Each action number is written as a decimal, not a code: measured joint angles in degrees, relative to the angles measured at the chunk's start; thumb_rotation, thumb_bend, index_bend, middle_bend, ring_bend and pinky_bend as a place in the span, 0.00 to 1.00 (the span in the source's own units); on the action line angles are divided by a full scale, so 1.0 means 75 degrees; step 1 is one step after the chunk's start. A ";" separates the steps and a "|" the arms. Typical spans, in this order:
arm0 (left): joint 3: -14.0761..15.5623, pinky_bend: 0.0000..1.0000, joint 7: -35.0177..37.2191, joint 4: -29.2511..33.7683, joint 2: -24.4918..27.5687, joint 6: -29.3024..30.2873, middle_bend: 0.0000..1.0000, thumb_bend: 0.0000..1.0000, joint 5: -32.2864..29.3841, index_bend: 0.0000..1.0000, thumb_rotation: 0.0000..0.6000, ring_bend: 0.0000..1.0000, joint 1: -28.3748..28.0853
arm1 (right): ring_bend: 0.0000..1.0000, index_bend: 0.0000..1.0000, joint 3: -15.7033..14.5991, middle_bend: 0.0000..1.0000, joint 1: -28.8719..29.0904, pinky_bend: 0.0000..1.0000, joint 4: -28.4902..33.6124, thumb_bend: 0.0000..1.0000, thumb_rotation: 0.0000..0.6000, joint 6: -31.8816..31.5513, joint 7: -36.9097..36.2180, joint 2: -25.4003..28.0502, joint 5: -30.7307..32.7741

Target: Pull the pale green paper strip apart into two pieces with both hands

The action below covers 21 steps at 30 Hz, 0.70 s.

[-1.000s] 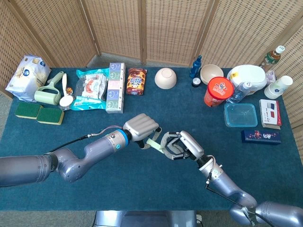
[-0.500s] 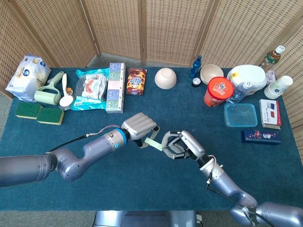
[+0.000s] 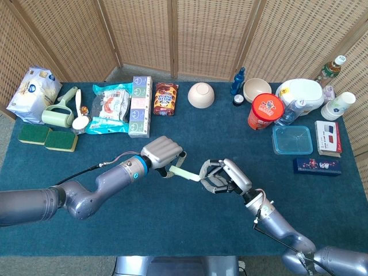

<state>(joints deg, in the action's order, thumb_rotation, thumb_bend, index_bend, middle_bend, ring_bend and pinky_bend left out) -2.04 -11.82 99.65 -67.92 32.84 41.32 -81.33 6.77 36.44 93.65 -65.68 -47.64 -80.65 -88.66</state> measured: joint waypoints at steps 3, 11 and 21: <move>0.0027 1.00 0.0031 -0.0016 0.0018 -0.0002 1.00 0.45 0.0011 0.79 1.00 1.00 0.0069 | 0.99 0.75 -0.0008 1.00 -0.0030 0.85 -0.0013 0.46 1.00 -0.0024 -0.0028 0.0023 0.0000; 0.0151 1.00 0.0166 -0.0079 0.0120 0.0003 1.00 0.45 0.0058 0.79 1.00 1.00 0.0369 | 0.99 0.75 -0.0037 1.00 -0.0137 0.85 -0.0079 0.46 1.00 -0.0099 -0.0154 0.0164 0.0012; 0.0295 1.00 0.0335 -0.0053 0.0327 0.0403 1.00 0.45 0.0370 0.79 1.00 1.00 0.0963 | 0.89 0.62 -0.0175 0.93 -0.0278 0.76 -0.0239 0.46 1.00 -0.0072 -0.0093 0.0395 0.0034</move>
<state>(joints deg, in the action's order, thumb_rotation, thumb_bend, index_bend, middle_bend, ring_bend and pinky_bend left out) 0.18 -9.31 99.26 -65.46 35.87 44.09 -74.11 5.46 34.35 91.86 -66.22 -48.34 -77.68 -88.41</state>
